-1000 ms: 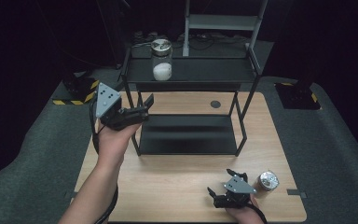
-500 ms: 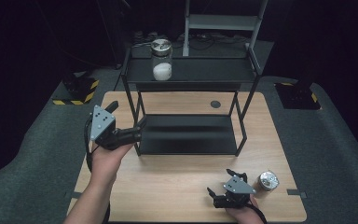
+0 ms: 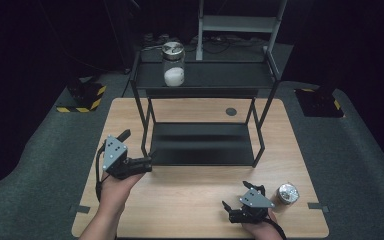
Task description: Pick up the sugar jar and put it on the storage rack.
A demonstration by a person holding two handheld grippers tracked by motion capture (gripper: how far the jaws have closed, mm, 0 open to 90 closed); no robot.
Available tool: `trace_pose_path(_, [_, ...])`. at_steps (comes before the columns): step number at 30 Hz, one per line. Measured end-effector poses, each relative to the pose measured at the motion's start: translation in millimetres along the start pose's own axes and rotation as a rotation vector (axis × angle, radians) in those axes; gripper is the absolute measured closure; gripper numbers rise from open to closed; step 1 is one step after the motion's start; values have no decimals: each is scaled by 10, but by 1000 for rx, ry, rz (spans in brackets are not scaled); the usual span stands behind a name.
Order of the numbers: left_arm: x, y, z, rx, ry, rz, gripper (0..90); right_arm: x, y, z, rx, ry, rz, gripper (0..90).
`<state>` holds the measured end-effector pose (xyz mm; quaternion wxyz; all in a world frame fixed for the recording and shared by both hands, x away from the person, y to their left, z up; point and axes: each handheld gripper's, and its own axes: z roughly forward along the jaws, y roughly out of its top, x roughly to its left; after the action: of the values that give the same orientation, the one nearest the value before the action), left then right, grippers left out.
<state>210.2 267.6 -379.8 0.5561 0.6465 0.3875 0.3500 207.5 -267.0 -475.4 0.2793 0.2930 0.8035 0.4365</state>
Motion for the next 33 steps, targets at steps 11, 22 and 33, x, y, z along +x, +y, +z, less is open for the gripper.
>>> trace_pose_path(11, [-22,-342,-2,73,-25,-13,4,1,2,1,1,0,-1,7])
trace_pose_path(22, [-68,-675,16,170,-50,-25,4,5,-1,-1,-1,-1,-1,8])
trace_pose_path(33, [-157,-882,92,276,-67,41,3,16,-11,-6,-6,-7,-3,8])
